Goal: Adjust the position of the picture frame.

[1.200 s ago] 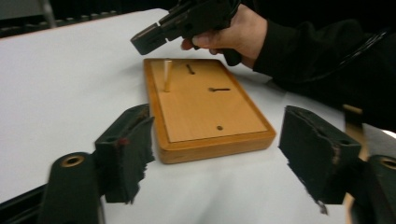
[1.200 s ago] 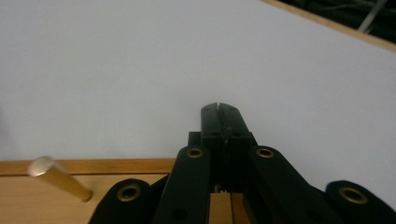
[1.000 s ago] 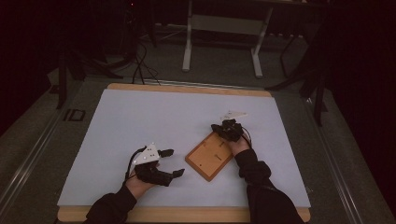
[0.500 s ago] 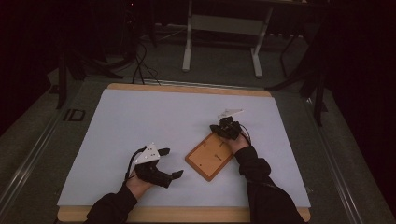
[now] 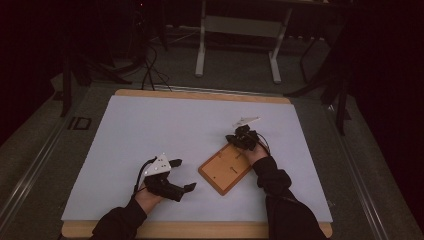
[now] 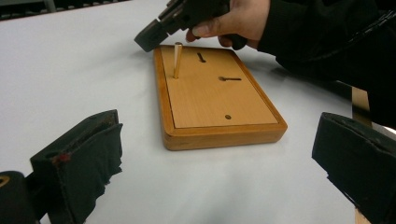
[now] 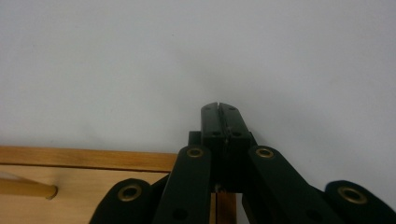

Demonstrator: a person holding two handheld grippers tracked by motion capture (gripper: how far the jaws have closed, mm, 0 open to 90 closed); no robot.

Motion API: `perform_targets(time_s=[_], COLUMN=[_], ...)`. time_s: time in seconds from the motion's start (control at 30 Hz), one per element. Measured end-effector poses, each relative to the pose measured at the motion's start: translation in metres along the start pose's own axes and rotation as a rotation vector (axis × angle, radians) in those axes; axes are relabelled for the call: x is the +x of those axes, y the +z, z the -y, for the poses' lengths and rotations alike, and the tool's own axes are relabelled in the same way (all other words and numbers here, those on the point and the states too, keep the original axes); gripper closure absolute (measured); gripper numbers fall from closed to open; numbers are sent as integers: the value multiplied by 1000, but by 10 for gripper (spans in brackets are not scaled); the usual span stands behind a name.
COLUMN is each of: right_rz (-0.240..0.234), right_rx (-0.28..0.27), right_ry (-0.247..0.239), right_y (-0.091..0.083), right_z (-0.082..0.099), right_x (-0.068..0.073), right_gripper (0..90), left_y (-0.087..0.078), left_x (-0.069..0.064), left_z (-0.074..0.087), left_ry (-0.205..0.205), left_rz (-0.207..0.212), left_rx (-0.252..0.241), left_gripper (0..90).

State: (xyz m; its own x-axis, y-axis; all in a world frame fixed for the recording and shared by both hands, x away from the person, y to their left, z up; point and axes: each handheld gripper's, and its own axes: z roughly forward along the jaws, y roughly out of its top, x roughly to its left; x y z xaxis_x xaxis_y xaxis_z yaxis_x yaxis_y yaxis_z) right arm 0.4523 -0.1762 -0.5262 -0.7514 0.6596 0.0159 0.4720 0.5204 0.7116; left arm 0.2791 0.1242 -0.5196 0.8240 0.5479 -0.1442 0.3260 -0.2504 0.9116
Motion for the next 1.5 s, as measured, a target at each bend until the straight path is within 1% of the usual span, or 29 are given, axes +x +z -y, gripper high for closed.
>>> perform_targets(time_s=[0.1, 0.2, 0.3, 0.33, 0.4, 0.5, 0.6, 0.7, 0.83, 1.13, 1.23, 1.3, 1.5], right_rz=[6, 13, 13, 18, 27, 36, 23, 13, 22, 21, 14, 6, 5], right_rx=[-11, -16, -18, -16, -17, -17, -24, -23, -17, -3, -10, -19, -45], right_ry=[15, 18, 38, 40, 37, 41, 52, 65, 49, 50, 66, 90, 108], right_y=[-5, -10, -15, -17, -21, -26, -30, -35, -43, -61, -65, -68, -73], right_z=[6, 12, 17, 19, 22, 27, 33, 38, 44, 60, 66, 70, 79], right_x=[0, 1, 1, 1, 3, 5, 5, 5, 9, 19, 22, 22, 28], right_gripper=[900, 900, 900, 900, 900, 900, 900, 900, 900, 900, 900, 900, 900], left_y=[0, 1, 1, 1, 1, 2, 2, 2, 1, 2, 2, 2, 3], left_x=[-1, -1, -1, -1, -1, -3, -3, -3, -2, -3, -4, -3, -4], left_z=[0, 0, -1, -1, -1, -1, -1, -1, -1, -2, -2, -2, -1], left_ry=[3, 5, 8, 8, 5, 12, 19, 16, 16, 21, 22, 19, 20], left_rz=[1, 3, 3, 3, 15, 16, 16, 11, 7, 18, 19, 21, 26], left_rx=[4, 5, 6, 6, 10, 15, 11, 6, 3, 7, 8, 8, 15], left_gripper=[19, 19, 19, 19, 34, 36, 36, 36, 36, 36, 36, 35, 36])
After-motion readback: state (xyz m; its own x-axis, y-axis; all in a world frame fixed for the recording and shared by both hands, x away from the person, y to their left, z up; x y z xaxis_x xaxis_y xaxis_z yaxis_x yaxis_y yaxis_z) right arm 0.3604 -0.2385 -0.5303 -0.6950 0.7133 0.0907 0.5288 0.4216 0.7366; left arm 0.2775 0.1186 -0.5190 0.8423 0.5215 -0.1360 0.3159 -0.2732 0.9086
